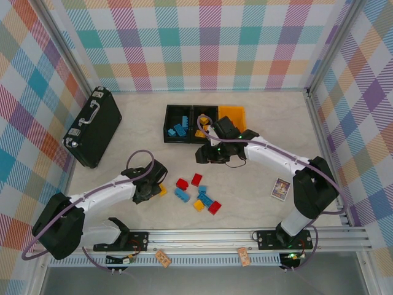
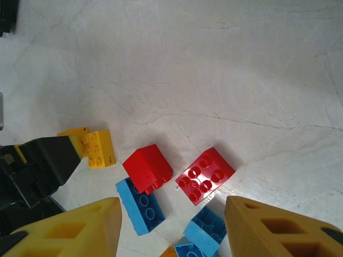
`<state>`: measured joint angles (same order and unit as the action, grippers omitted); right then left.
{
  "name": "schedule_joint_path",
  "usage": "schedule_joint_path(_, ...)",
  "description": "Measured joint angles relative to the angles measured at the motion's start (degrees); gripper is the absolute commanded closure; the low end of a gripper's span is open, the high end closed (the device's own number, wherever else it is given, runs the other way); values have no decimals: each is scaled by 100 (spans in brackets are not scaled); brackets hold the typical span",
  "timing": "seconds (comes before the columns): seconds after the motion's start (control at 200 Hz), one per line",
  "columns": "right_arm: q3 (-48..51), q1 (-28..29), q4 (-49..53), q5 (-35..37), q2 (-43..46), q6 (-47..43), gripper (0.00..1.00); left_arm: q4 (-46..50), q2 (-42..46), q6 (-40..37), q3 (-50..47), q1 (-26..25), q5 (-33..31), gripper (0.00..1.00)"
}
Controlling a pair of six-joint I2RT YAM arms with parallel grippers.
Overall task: Sort the legos into containers by color
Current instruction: Pick up the lego from the bottom-left of the table, then place the lego in the container.
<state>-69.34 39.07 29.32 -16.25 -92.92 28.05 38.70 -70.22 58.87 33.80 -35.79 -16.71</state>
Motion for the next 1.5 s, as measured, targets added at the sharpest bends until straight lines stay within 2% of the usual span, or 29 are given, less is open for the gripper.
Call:
schedule_joint_path(0.175, 2, 0, -7, -37, 0, 26, 46, -181, -70, -7, -107, 4, -52, 65)
schedule_joint_path(0.265, 7, 2, -31, -87, 0, 63, 46, -208, -63, -26, -105, 11, -76, 71)
schedule_joint_path(0.5, 295, 28, -199, -293, 173, 109, 47, 0, 214, -140, 37, 11, -103, 75)
schedule_joint_path(0.81, 616, -129, -251, -181, 726, 105, 47, 170, 197, -608, 1165, 11, -120, 76)
schedule_joint_path(1.1, 1143, -951, -208, 105, 1362, 107, 46, -79, -1421, -1357, 2953, 11, 205, 76)
schedule_joint_path(1.5, 1582, -1460, -190, 339, 1749, 326, 46, -245, -3849, -2302, 5912, 9, 710, 76)
